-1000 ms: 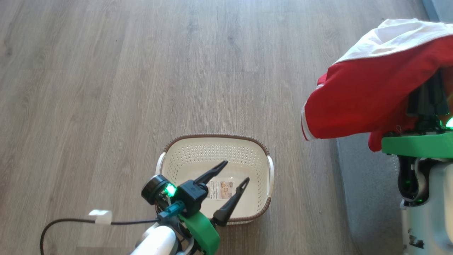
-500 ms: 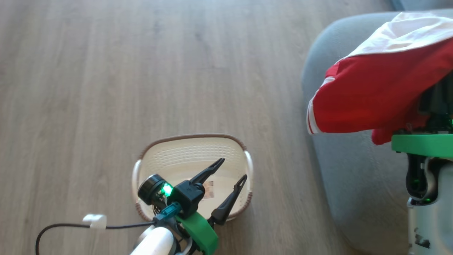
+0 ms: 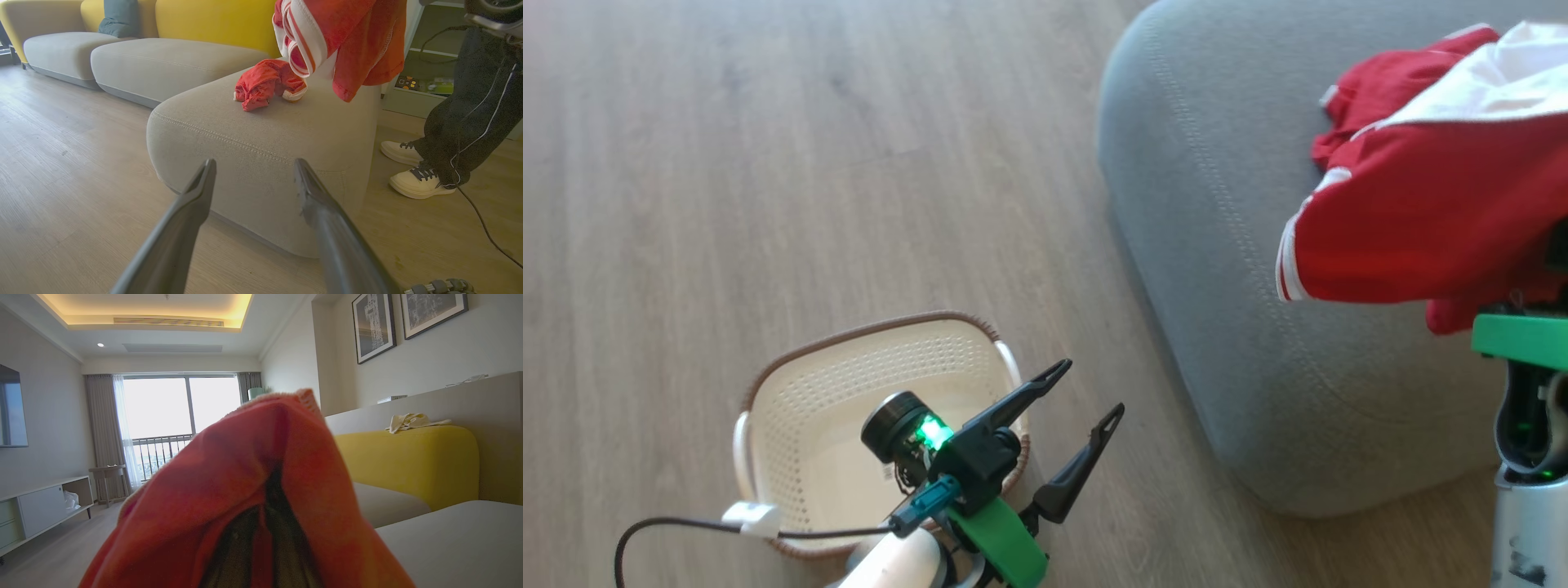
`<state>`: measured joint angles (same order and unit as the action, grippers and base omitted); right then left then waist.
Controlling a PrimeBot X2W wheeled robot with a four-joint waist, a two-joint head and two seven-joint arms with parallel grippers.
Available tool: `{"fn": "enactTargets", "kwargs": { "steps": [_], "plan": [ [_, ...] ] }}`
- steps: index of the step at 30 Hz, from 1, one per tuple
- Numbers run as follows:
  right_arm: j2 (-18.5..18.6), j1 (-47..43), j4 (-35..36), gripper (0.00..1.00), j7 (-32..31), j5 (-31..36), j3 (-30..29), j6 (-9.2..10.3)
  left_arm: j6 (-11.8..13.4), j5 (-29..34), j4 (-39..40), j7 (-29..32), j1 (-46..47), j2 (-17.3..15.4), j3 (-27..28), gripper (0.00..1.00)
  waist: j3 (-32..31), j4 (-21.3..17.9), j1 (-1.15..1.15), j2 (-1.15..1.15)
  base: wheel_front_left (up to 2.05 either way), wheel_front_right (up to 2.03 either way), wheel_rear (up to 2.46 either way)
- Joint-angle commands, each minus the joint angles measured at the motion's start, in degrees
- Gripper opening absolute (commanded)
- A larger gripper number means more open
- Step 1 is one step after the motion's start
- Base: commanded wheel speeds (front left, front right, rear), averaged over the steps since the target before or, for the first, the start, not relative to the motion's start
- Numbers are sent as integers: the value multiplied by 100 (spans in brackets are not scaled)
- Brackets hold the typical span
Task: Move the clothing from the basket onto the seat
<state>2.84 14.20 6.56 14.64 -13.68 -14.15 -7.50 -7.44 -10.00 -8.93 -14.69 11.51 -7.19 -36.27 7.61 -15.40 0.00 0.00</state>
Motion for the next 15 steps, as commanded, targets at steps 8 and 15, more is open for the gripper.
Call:
{"fn": "enactTargets", "kwargs": {
  "steps": [8, 15],
  "plan": [
    [4, -111, 224, 0, 36, -62, -23, 1, -4, 79, 435, -30, 11, 35, 114, 100, -119, -597, 0, 0, 0, 0, 0],
    [4, -176, 238, 0, 36, -78, -82, 1, -4, 114, 507, -30, -65, 92, 104, 100, -178, -746, 0, 0, 0, 0, 0]
  ]
}}
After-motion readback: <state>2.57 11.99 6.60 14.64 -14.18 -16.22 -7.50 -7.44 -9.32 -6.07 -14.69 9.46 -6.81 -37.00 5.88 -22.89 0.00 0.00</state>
